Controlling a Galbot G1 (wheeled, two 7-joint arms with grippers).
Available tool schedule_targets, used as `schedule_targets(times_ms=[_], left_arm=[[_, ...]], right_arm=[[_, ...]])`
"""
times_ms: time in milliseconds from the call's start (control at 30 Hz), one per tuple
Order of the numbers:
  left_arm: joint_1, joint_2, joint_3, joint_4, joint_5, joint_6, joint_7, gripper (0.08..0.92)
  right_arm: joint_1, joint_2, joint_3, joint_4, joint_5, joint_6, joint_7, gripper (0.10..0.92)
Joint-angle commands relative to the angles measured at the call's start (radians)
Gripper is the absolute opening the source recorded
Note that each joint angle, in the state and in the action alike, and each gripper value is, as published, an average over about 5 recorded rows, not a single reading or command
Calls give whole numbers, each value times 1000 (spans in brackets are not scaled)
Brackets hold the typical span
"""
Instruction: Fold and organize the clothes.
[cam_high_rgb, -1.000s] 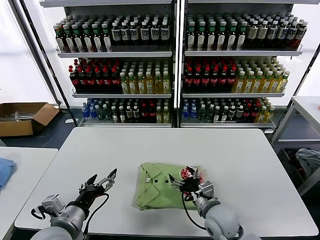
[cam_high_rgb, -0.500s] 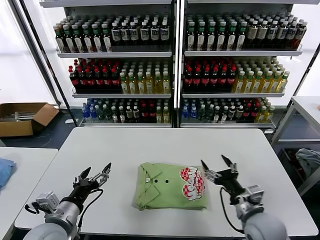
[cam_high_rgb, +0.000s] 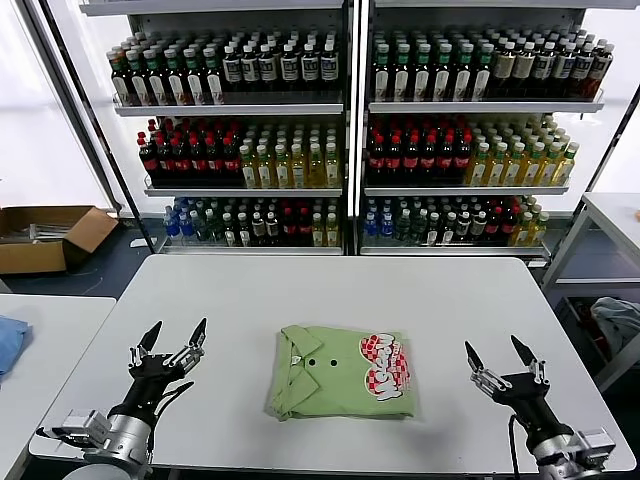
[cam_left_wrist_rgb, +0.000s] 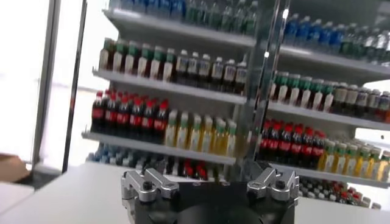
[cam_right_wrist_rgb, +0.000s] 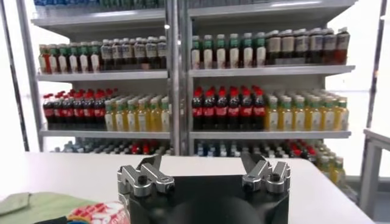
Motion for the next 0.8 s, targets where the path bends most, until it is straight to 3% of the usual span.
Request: schedule_targets(times_ms=[33,233,800], left_arm=[[41,-52,-38,43,130,-219,160,823],[72,-59,-87,39,151,-219,231,823],[132,-85,-139,-6,153,-219,249,823]], right_arm=[[-143,74,100,16,-50,113,-41,823],[-152,110,89,12,-53,104,-39,823],[-161,131,84,14,-50,75,-44,823]])
